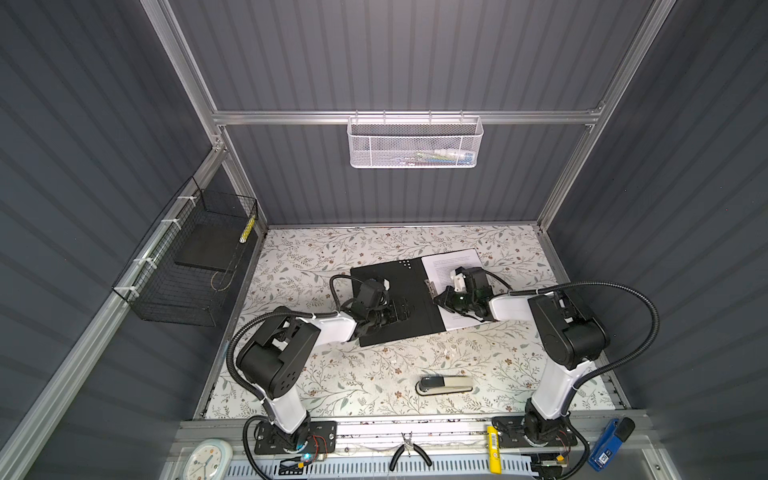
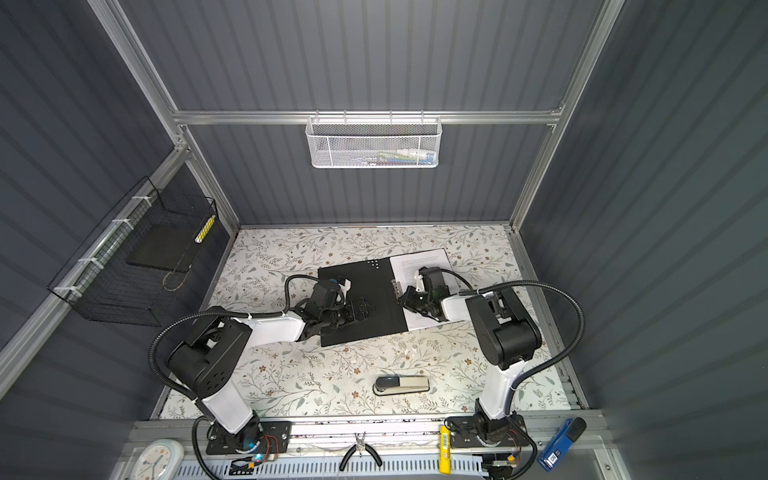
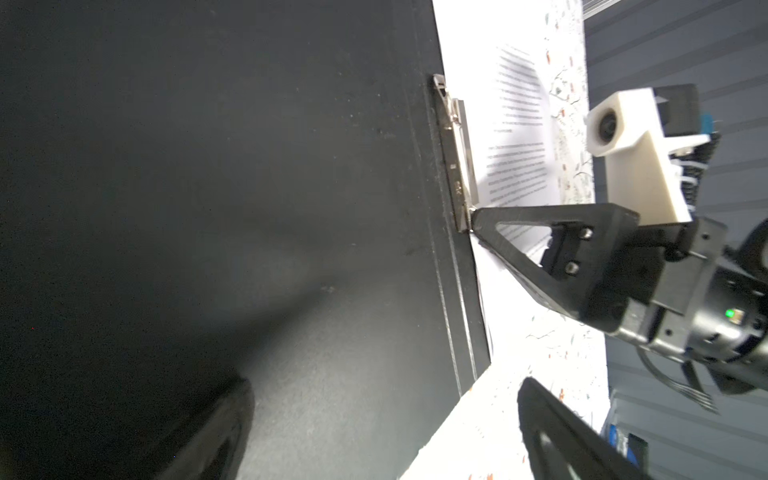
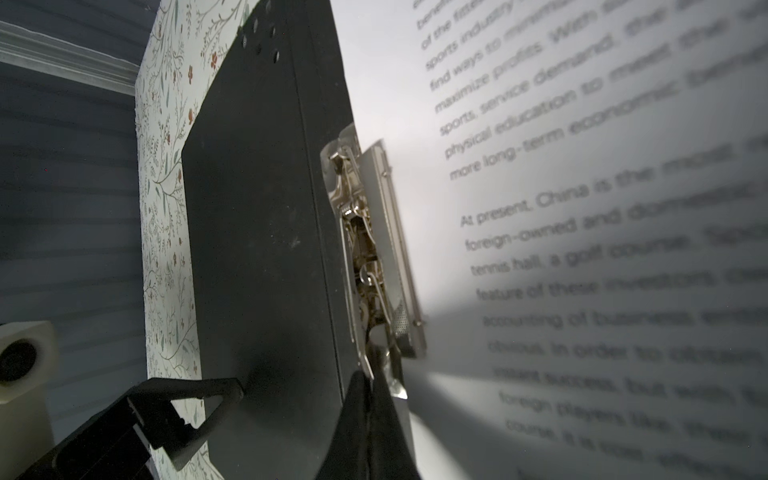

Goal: Put the files into the folder

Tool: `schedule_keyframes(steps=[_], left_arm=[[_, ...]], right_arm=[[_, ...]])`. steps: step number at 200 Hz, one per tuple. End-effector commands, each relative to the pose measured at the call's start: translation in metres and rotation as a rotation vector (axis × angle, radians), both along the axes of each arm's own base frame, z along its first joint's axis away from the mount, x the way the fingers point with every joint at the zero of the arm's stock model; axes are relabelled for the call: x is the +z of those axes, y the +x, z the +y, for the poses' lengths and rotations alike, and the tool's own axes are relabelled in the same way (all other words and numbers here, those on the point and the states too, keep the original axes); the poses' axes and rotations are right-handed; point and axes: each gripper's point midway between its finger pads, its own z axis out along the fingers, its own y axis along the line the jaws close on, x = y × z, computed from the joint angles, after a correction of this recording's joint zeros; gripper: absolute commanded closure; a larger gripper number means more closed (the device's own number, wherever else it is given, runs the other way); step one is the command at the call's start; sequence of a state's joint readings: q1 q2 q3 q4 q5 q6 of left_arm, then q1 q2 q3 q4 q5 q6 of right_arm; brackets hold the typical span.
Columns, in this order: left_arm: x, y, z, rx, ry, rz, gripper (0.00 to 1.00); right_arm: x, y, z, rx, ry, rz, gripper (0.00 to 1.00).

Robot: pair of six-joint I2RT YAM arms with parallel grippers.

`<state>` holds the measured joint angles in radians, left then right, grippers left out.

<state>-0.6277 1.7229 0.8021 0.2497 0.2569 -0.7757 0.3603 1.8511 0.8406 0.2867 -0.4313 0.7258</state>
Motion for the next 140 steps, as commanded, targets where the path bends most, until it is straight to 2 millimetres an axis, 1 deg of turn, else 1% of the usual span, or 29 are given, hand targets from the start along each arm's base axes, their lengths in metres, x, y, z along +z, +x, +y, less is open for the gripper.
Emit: schedule_keyframes(steps=[1,20,29,34,41,53,65,79,87,89,91,92,94,100,116,131,140], left_arm=[[-0.053,-0.045,0.037,-0.046,0.222,0.213,0.0],[-0.027,-0.035,0.03,-0.096,0.182,0.161,0.0],[-0.01,-0.03,0.029,-0.111,0.152,0.131,0.0],[0.0,-0.025,0.03,-0.109,0.138,0.109,0.0],[0.018,-0.024,0.029,-0.124,0.086,0.092,0.0],[0.045,-0.018,0.033,-0.116,0.029,0.038,0.0],[0.07,-0.016,0.04,-0.102,-0.023,-0.012,0.0],[0.087,-0.015,0.059,-0.046,-0.028,-0.047,0.0],[0.089,-0.015,0.075,-0.001,-0.001,-0.053,0.0],[0.09,-0.014,0.079,0.014,0.007,-0.057,0.0],[0.09,-0.014,0.084,0.026,0.019,-0.057,0.0],[0.089,-0.014,0.085,0.03,0.025,-0.056,0.0],[0.088,-0.015,0.09,0.043,0.036,-0.053,0.0],[0.086,-0.014,0.104,0.082,0.078,-0.05,0.0],[0.078,-0.016,0.131,0.143,0.125,-0.034,0.0],[0.071,-0.014,0.151,0.197,0.137,-0.025,0.0],[0.065,-0.01,0.159,0.221,0.139,-0.019,0.0]], right_arm=[[-0.043,-0.052,-0.004,0.017,-0.07,0.231,0.94],[-0.035,-0.052,0.0,0.032,-0.067,0.207,0.86],[-0.027,-0.051,0.003,0.046,-0.06,0.182,0.84],[-0.02,-0.05,0.004,0.052,-0.054,0.163,0.81],[-0.01,-0.048,0.005,0.059,-0.049,0.131,0.77],[0.007,-0.045,0.003,0.061,-0.055,0.081,0.69],[0.025,-0.043,0.002,0.069,-0.07,0.04,0.57],[0.045,-0.039,-0.001,0.086,-0.087,-0.015,0.38],[0.054,-0.037,-0.007,0.083,-0.12,-0.041,0.26],[0.056,-0.036,-0.009,0.08,-0.129,-0.046,0.19],[0.057,-0.035,-0.011,0.079,-0.138,-0.049,0.07],[0.058,-0.035,-0.012,0.079,-0.14,-0.052,0.04],[0.06,-0.034,-0.013,0.081,-0.145,-0.056,0.02],[0.06,-0.028,-0.026,0.047,-0.194,-0.066,0.01],[0.063,-0.021,-0.053,-0.011,-0.209,-0.053,0.01],[0.061,-0.015,-0.085,-0.093,-0.232,-0.053,0.01],[0.058,-0.012,-0.106,-0.146,-0.244,-0.04,0.01]])
